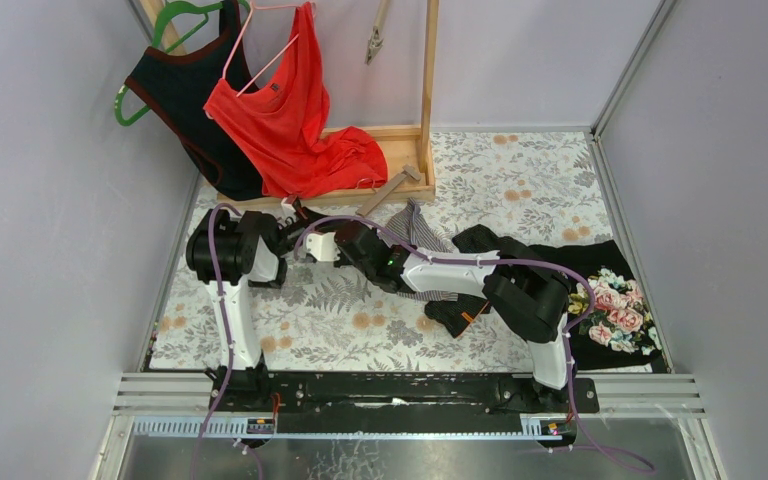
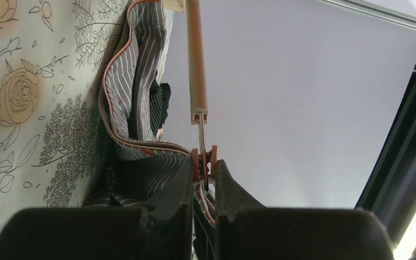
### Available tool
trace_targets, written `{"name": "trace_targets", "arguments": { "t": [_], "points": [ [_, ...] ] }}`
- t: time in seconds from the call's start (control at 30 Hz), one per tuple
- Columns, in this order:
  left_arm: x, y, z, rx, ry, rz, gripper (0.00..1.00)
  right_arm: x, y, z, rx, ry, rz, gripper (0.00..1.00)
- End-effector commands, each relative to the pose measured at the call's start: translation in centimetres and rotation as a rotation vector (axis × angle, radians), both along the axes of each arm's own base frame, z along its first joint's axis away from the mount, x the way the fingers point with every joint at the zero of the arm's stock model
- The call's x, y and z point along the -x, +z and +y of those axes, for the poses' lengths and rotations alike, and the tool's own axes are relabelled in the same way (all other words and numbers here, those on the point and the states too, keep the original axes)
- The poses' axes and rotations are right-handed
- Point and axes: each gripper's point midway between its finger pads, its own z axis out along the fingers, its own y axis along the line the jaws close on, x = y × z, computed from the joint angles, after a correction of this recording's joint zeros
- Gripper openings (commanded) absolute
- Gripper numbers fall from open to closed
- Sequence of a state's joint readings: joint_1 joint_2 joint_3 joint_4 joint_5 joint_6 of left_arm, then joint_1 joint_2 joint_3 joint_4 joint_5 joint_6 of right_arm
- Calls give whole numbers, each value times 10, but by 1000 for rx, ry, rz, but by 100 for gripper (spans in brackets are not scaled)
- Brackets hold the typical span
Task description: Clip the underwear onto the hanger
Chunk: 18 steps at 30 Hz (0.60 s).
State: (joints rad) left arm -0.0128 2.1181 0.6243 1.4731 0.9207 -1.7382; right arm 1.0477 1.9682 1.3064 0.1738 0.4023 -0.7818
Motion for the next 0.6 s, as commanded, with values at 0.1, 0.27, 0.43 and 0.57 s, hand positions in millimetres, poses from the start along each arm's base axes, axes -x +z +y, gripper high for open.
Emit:
{"name": "trace_targets", "arguments": {
  "t": [0.1, 0.27, 0.43, 0.57],
  "points": [
    [8, 13, -3, 9, -40, -88, 0, -11, 29, 6, -72, -28, -33, 6],
    [8, 12, -3, 9, -42, -87, 5, -13, 30, 8, -75, -32, -41, 7],
    [9, 12, -4, 9, -50, -89, 19, -14, 31, 9, -77, -33, -49, 7],
    [10, 11, -5, 10, -52, -86, 33, -15, 31, 10, -78, -35, -53, 10]
  ]
}}
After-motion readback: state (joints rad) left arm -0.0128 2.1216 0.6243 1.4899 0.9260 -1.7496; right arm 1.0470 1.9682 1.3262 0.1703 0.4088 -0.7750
